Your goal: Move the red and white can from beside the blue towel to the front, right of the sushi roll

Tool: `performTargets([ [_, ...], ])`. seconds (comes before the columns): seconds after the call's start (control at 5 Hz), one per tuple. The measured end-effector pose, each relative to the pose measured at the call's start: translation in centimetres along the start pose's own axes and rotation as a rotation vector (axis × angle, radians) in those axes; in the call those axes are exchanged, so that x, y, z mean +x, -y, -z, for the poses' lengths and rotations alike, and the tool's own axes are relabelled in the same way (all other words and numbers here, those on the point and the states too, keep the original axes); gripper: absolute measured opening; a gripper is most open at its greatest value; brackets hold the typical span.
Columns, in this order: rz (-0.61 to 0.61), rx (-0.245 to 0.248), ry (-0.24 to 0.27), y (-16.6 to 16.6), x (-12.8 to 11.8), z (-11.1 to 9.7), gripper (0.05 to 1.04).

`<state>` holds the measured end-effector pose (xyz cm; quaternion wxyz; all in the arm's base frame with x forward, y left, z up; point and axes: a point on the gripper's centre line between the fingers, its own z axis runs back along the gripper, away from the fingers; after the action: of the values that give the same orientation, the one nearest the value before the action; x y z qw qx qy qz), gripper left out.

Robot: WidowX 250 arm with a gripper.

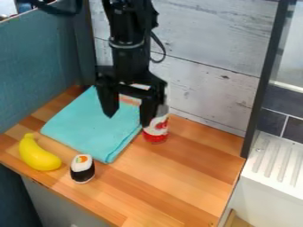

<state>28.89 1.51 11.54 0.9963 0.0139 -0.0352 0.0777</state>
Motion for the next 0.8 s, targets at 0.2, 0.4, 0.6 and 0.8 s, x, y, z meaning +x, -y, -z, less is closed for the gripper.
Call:
performTargets([
  [0.2,-0.037,0.008,0.055,-0.9,3.0,1.4,1.002],
  [0.4,-0.069,0.001,0.113,-1.0,6.0,3.2,1.002],
  [0.6,-0.047,-0.006,0.162,-0.8,8.0,3.0,1.002],
  [0.8,-0.062,-0.037,0.224,-1.1,9.6,2.2,1.002],
])
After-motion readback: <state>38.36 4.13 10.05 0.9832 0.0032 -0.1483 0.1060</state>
